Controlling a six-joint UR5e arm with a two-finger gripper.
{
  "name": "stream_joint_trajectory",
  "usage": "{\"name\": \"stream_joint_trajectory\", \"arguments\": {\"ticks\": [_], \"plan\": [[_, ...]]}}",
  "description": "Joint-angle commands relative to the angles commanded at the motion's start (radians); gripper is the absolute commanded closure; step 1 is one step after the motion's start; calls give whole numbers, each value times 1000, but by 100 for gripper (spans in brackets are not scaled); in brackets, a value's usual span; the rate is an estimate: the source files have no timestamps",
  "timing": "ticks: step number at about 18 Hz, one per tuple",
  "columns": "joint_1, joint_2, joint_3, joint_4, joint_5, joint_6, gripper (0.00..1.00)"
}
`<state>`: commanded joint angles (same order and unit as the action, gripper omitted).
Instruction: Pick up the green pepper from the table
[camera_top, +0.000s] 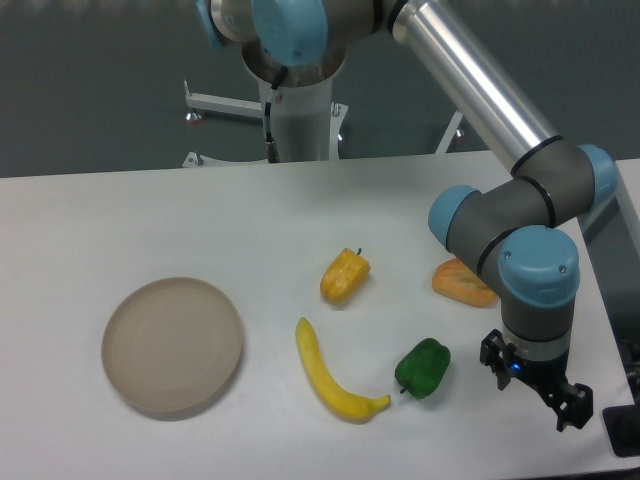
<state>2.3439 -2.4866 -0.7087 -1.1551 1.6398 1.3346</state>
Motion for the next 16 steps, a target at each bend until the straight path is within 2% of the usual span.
{"name": "stream_joint_trajectory", "arguments": {"ticks": [11, 14, 16], "plan": [[-3, 11, -15, -9, -12, 0, 0], [-18, 31, -55, -18, -17, -27, 0], [-17, 41, -69, -46, -72, -72, 0]]}}
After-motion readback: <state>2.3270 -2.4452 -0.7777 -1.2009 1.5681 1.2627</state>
